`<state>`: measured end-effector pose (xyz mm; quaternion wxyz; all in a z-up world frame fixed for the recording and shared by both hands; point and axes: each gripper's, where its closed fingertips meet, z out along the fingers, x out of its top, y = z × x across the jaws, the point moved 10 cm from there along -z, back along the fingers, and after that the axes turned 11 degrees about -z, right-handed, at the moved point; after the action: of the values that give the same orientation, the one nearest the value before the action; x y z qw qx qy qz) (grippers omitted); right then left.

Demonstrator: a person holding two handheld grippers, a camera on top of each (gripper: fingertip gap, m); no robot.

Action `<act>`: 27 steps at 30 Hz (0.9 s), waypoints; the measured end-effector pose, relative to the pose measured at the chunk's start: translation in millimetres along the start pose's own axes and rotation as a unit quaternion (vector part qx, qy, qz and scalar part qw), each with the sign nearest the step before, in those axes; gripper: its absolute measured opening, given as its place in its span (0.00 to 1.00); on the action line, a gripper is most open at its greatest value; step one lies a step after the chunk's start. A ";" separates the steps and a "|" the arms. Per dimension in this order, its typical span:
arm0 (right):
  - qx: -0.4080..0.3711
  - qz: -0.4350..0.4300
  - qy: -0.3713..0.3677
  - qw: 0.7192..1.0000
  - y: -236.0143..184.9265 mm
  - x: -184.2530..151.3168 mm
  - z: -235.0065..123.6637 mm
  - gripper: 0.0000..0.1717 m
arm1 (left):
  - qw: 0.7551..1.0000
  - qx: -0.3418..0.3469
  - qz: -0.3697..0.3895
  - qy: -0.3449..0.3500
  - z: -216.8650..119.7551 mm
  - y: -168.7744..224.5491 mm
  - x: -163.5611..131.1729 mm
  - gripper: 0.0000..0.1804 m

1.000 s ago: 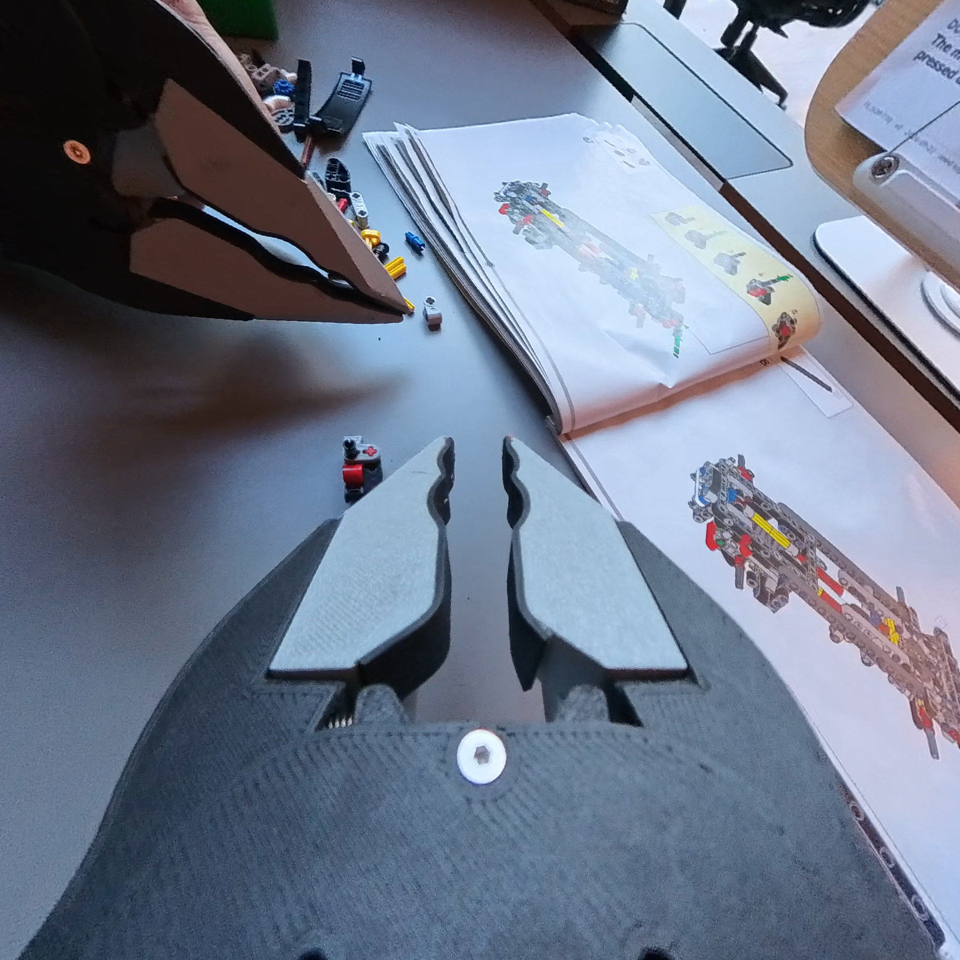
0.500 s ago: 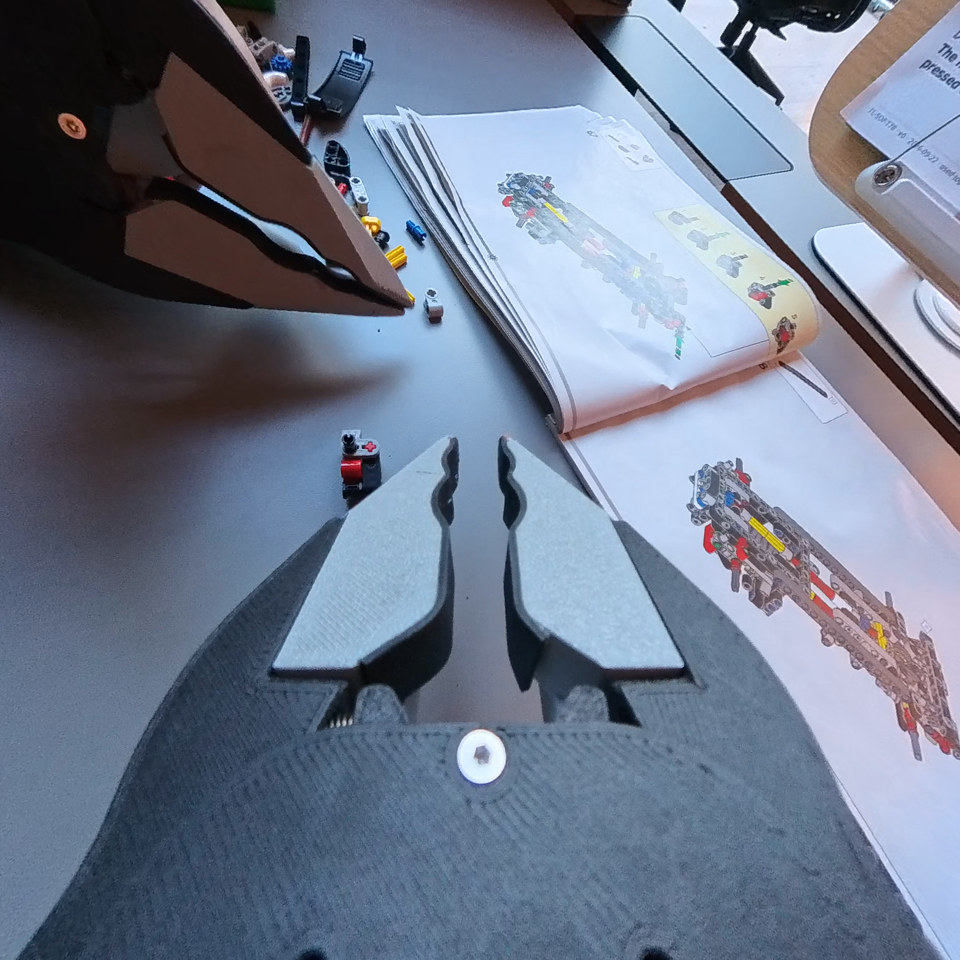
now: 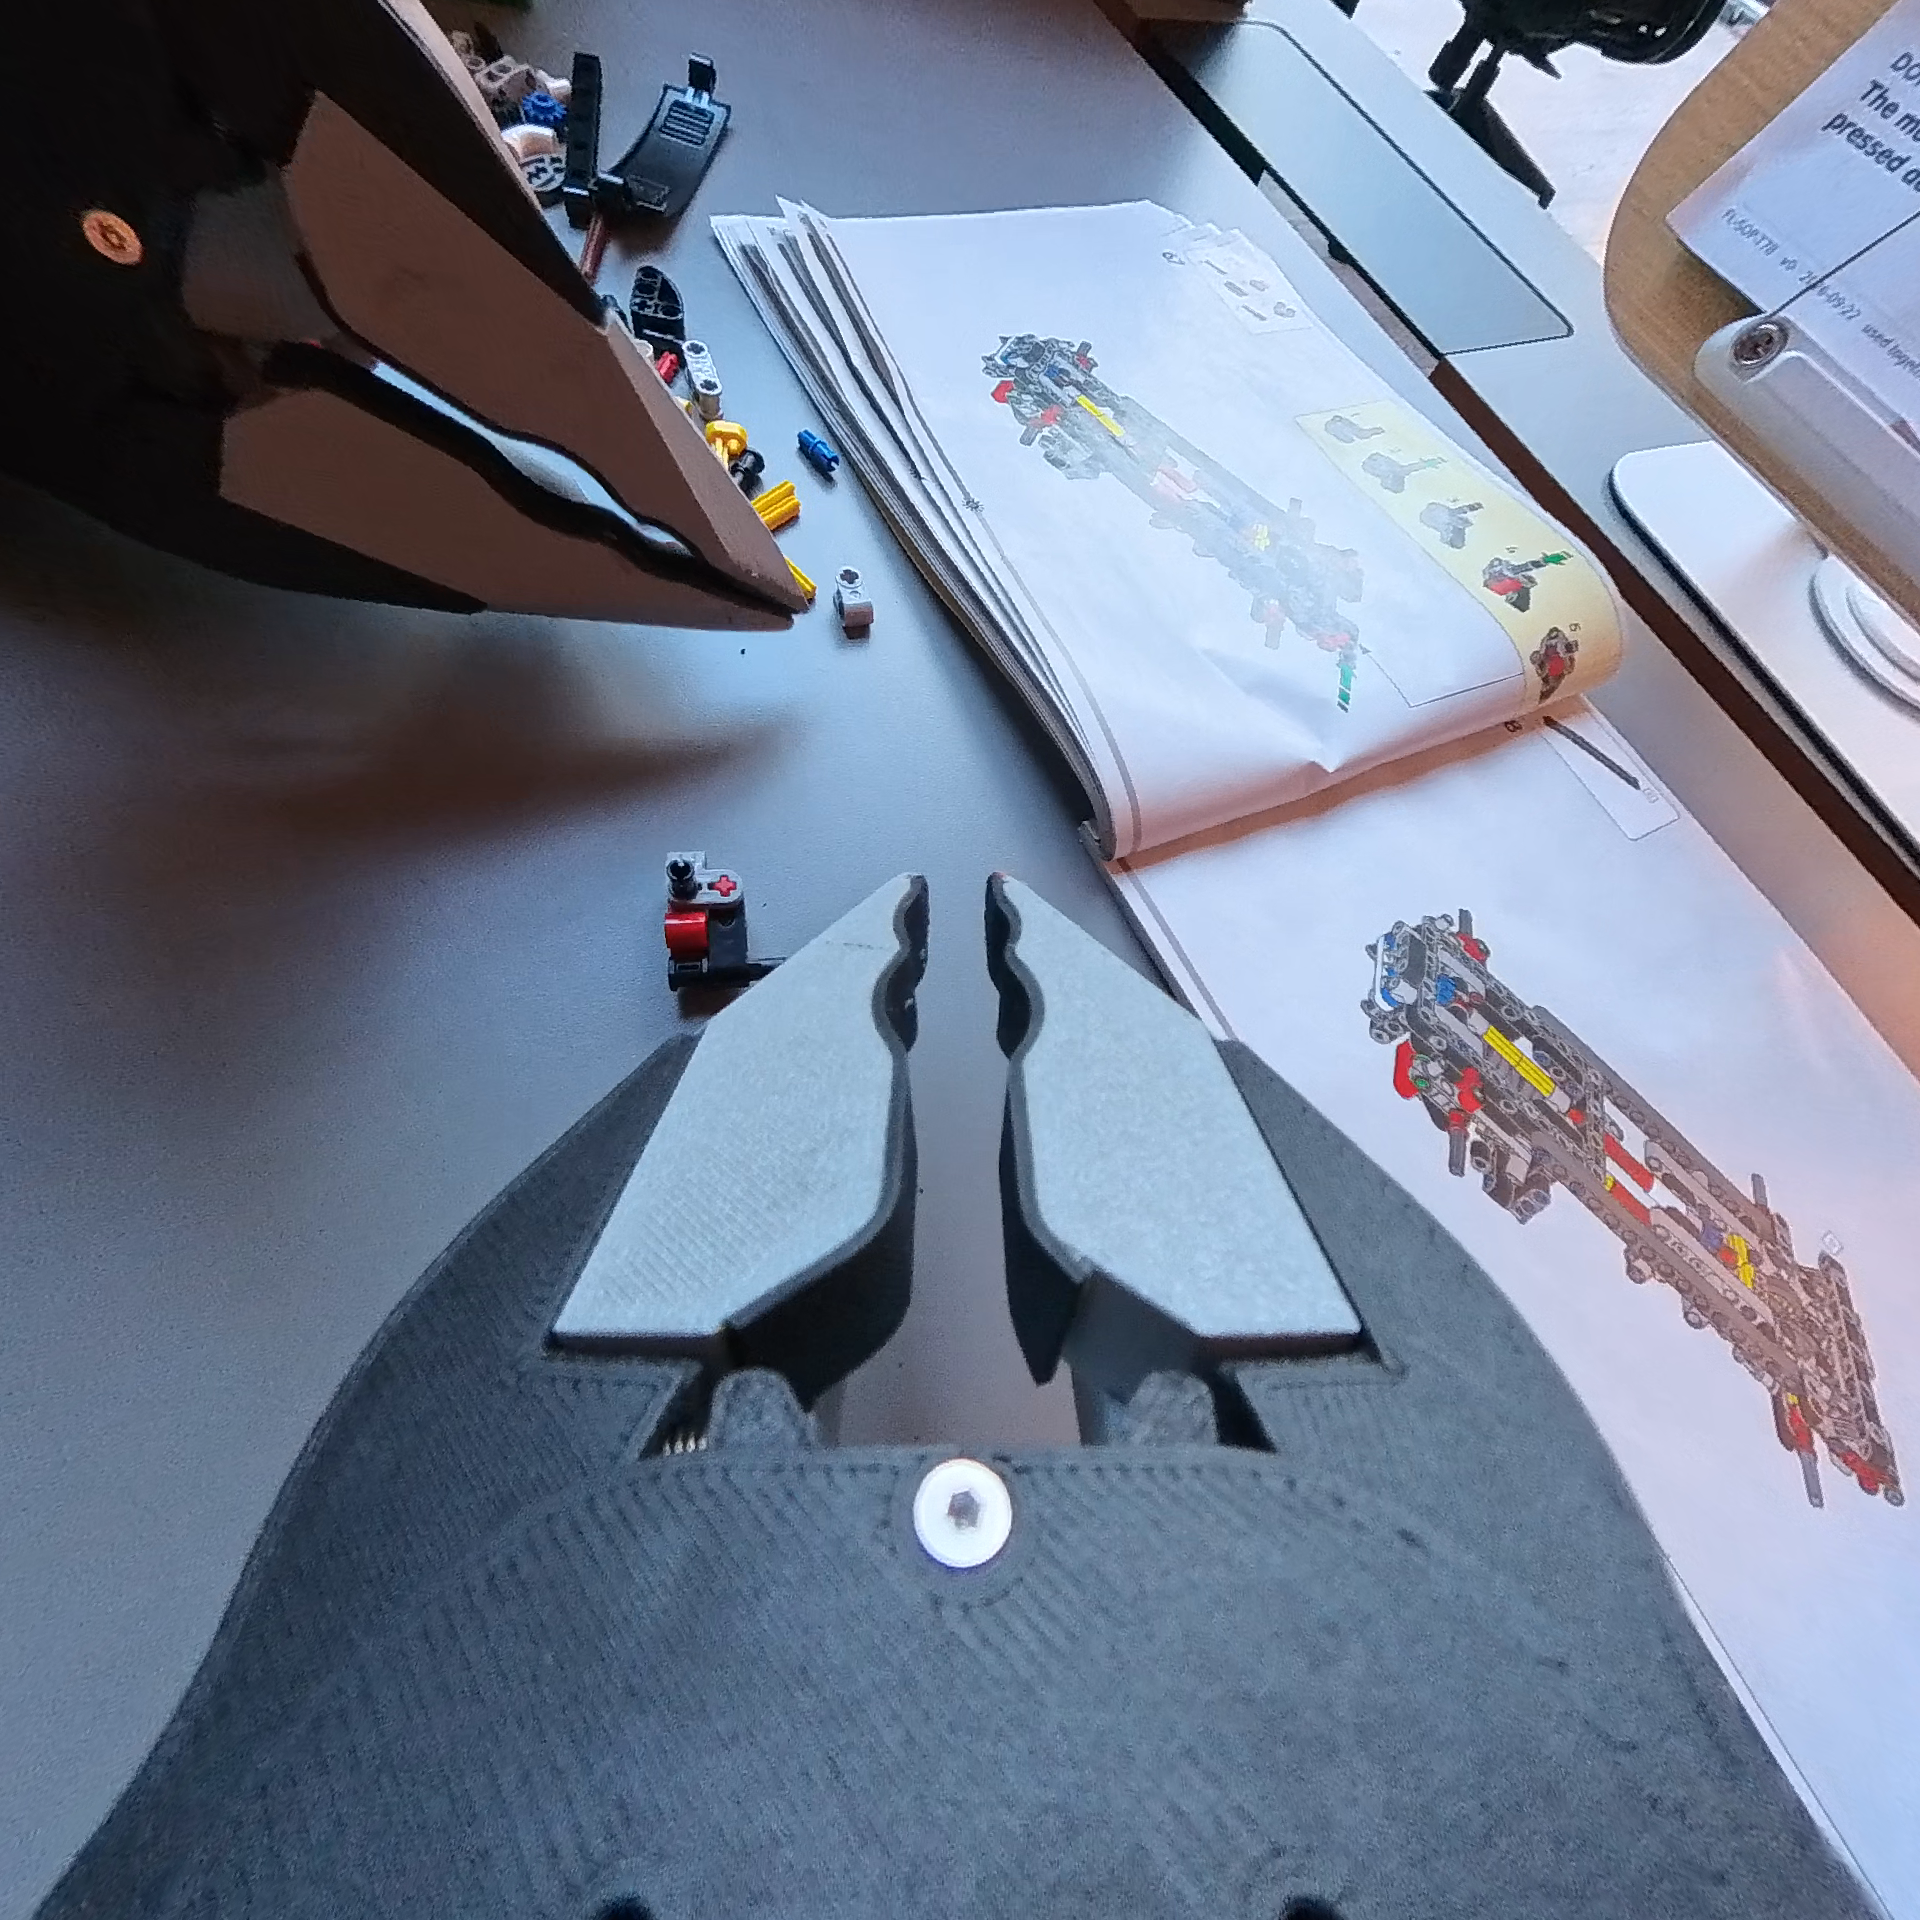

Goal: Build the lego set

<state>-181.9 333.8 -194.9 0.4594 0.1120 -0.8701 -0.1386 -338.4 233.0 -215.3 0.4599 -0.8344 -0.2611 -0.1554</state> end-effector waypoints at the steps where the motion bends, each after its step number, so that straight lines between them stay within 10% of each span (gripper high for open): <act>1: 0.000 -0.001 -0.001 1.000 -0.1 0.0 0.1 0.04 | 1.000 -0.001 0.000 0.000 0.2 0.2 0.0 0.00; 27: -0.170 0.200 0.065 0.963 43.3 -13.1 -20.1 0.00 | 1.000 -0.008 -0.020 -0.009 2.2 -4.0 -6.2 0.00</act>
<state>-160.9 375.7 -179.3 0.5457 -0.1357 -0.8065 -0.1824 -345.7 234.8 -216.8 0.4476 -0.8340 -0.2804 -0.1593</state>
